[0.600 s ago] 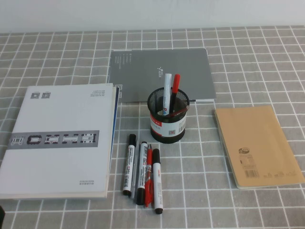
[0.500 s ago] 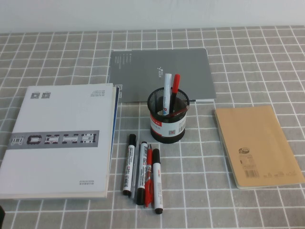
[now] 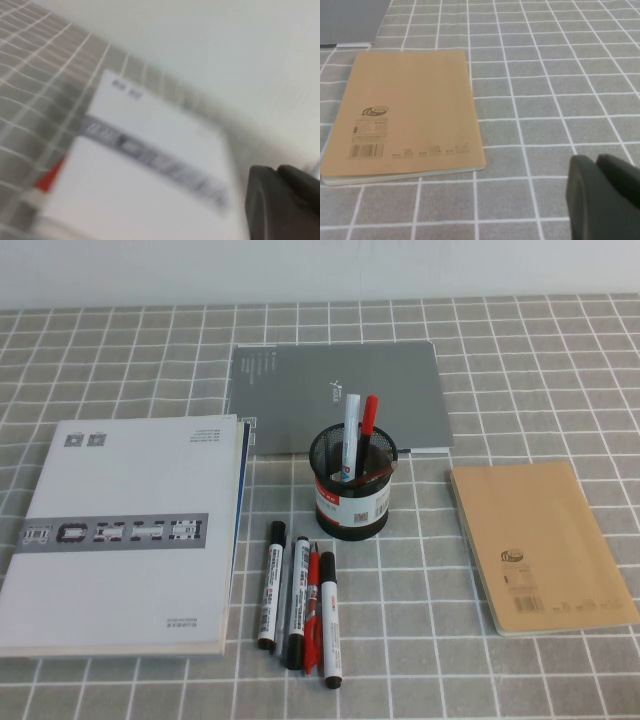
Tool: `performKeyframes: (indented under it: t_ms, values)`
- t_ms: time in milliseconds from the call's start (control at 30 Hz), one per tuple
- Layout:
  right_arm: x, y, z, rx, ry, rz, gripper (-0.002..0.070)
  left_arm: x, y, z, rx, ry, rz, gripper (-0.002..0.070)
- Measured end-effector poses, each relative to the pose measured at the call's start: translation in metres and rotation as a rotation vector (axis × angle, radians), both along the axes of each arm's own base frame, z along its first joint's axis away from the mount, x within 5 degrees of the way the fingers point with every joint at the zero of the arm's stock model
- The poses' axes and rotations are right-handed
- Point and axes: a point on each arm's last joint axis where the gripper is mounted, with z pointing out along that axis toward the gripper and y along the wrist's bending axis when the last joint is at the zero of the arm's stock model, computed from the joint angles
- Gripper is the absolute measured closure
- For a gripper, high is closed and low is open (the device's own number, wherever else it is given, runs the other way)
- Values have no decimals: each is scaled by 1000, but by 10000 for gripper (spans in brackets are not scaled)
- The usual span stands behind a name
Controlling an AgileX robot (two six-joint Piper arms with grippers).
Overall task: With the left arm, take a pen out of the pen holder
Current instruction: 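Take a marker out of the pen holder and lay it on the table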
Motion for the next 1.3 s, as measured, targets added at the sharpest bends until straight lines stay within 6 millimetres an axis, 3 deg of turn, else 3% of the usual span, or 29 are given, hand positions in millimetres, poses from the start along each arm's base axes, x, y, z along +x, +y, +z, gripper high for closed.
performKeyframes:
  t_ms: [100, 167, 467, 667, 867, 1067, 1300]
  values:
    - [0, 0, 0, 0, 0, 0, 689, 1, 2, 10, -337, -63, 39, 679]
    - [0, 0, 0, 0, 0, 0, 689, 1, 4, 15, -467, -96, 57, 679]
    - [0, 0, 0, 0, 0, 0, 689, 1, 8, 21, -518, -171, 85, 679]
    - [0, 0, 0, 0, 0, 0, 689, 0, 4, 22, -382, -133, 52, 679]
    - [0, 0, 0, 0, 0, 0, 689, 2, -2, 70, -85, -113, -17, 679]
    - [0, 0, 0, 0, 0, 0, 689, 41, -7, 97, 108, 32, -51, 679]
    - [0, 0, 0, 0, 0, 0, 689, 88, -21, 97, 121, 216, -131, 679]
